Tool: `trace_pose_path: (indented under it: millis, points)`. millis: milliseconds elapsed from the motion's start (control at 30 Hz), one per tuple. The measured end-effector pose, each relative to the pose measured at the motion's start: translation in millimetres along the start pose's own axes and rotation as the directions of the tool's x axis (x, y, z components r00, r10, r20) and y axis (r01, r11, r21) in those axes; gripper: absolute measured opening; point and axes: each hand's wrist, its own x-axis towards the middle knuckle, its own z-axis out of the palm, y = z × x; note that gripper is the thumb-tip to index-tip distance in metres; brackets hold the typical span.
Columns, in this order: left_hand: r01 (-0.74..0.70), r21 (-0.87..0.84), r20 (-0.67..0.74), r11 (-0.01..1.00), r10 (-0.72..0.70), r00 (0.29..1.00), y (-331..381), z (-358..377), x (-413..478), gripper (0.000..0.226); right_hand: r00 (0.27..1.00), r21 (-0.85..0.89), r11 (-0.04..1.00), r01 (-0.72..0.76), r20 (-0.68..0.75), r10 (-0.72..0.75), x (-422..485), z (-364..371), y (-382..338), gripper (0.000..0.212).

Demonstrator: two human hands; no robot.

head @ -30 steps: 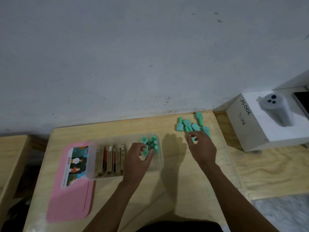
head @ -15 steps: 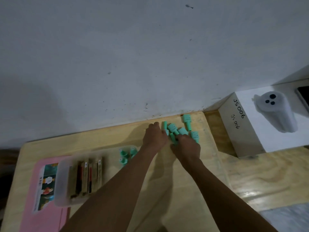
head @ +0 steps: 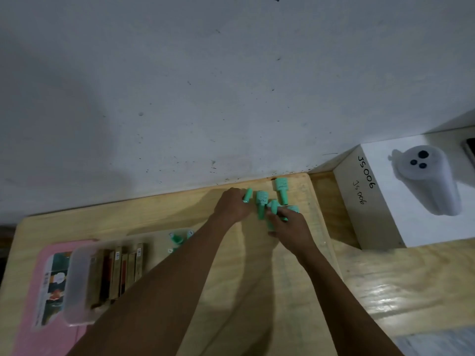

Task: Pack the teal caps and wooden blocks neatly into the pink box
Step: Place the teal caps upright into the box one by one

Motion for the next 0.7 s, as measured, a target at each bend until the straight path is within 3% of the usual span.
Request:
trace_pose_path:
  millis: [100, 200, 300, 533, 700]
  points:
    - [-0.022, -0.182, 0.011, 0.983, 0.024, 1.0, -0.8, -13.0, -9.2, 0.015, 0.998, 0.209, 0.976, -0.055, -0.009, 0.058, -9.1, -7.0, -0.2, 0.023]
    - [0.027, -0.488, 0.049, 0.873, -0.003, 0.999, -3.5, -30.2, -29.1, 0.011, 0.998, 0.283, 0.958, -0.058, 0.018, 0.055, -19.9, -9.3, -1.9, 0.018]
    - [0.006, -0.658, 0.069, 0.753, 0.053, 0.996, -13.9, -50.0, -56.4, 0.01, 1.0, 0.321, 0.947, -0.017, -0.002, 0.019, -39.1, -2.5, -13.2, 0.009]
    - [-0.106, -0.677, -0.019, 0.728, 0.126, 0.992, -60.4, -89.1, -130.0, 0.026, 0.984, 0.277, 0.945, 0.172, -0.002, -0.179, -90.5, 31.3, -42.7, 0.012]
    - [-0.174, -0.651, -0.15, 0.739, 0.1, 0.984, -105.8, -102.2, -171.9, 0.022, 0.921, -0.002, 0.921, 0.389, 0.004, -0.389, -111.2, 59.1, -47.9, 0.013]
